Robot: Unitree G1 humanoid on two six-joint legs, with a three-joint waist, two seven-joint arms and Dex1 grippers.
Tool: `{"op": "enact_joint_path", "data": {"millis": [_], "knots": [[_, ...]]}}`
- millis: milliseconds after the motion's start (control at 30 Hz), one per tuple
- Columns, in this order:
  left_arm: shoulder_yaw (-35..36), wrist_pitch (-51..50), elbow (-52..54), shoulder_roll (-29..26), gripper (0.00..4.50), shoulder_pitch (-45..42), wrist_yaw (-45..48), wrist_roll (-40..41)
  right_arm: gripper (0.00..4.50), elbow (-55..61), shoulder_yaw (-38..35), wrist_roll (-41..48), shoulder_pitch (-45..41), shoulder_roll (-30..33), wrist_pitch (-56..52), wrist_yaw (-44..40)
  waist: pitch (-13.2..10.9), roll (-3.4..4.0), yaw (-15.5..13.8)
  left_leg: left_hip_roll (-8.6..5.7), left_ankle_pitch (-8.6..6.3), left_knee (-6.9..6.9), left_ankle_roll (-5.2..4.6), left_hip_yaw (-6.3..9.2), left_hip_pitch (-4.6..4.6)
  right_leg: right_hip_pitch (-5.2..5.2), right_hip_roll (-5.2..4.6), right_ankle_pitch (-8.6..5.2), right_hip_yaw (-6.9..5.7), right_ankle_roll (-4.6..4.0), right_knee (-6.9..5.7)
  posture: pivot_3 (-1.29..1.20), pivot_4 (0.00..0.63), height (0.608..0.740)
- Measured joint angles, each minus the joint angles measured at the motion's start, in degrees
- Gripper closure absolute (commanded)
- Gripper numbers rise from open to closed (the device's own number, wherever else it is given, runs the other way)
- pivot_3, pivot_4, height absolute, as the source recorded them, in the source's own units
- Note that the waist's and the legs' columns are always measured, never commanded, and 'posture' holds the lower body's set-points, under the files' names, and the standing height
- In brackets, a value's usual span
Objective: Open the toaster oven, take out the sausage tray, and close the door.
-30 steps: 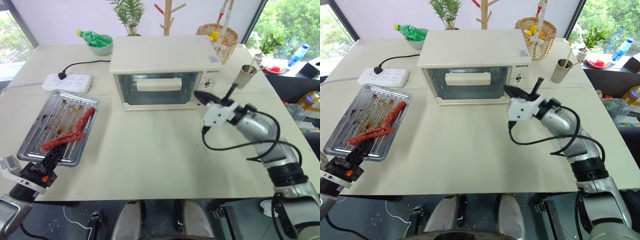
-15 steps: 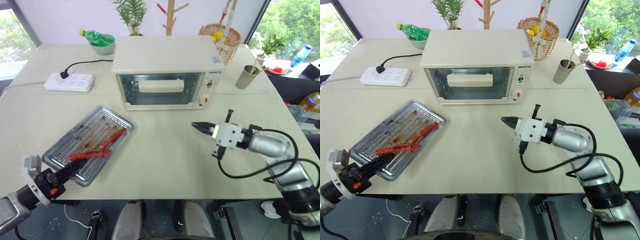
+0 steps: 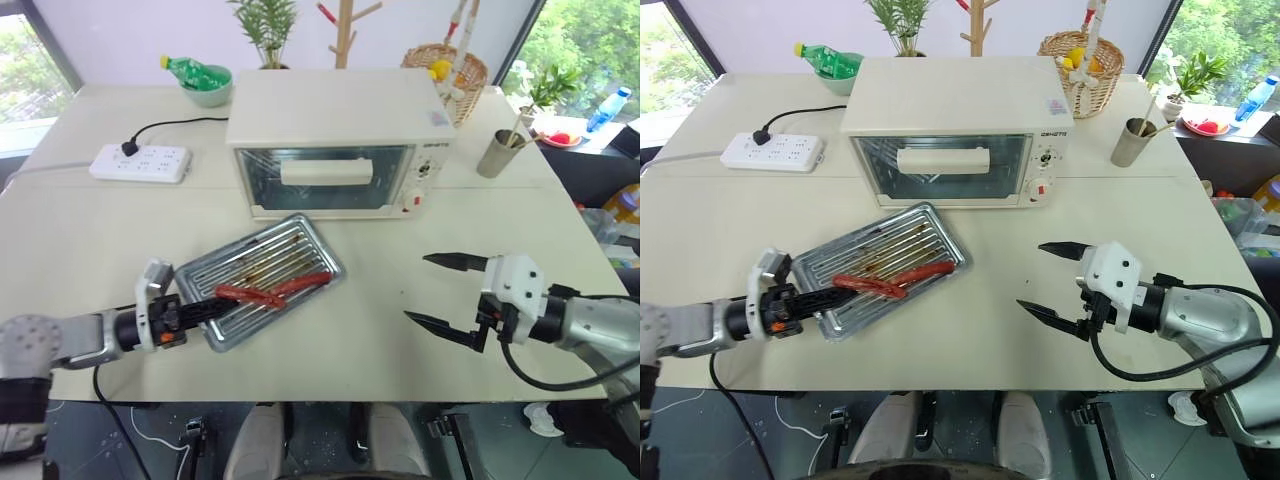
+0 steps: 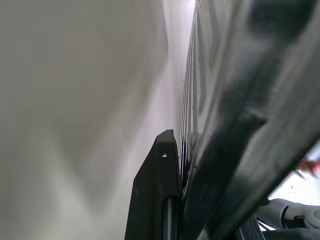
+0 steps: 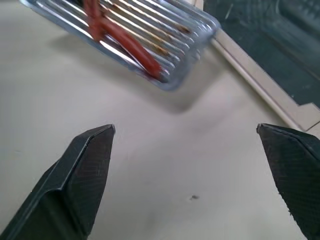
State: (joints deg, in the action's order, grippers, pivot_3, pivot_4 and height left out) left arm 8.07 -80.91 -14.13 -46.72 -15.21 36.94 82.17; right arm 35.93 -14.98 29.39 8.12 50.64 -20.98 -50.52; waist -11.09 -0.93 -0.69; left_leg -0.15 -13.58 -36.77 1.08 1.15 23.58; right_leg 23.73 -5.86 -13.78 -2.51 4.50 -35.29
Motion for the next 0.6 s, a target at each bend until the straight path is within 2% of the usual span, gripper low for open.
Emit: {"op": "enact_joint_path", "data": {"millis": [300, 600], "knots": [[-12.6, 1.1, -9.3, 2.8, 4.50, -14.9, 19.3, -19.0, 0.11, 7.4, -5.0, -1.9, 8.8, -1.4, -3.0, 5.2, 0.0, 0.03, -1.5, -0.01, 0.00, -0.09, -0.01, -0.01, -0.01, -0.05, -0.02, 0.00, -0.04, 0.01, 0.00, 0.00, 0.150, 0.740], [-20.6, 4.3, -13.9, 6.9, 4.50, -23.2, 31.8, -32.1, 0.11, 11.0, -6.1, -3.5, 13.9, -3.0, -4.3, 6.9, 0.0, 0.08, -1.8, -0.10, -0.02, -0.23, -0.04, 0.02, 0.00, -0.26, -0.12, 0.00, -0.04, 0.02, 0.13, 0.00, 0.150, 0.740]]}}
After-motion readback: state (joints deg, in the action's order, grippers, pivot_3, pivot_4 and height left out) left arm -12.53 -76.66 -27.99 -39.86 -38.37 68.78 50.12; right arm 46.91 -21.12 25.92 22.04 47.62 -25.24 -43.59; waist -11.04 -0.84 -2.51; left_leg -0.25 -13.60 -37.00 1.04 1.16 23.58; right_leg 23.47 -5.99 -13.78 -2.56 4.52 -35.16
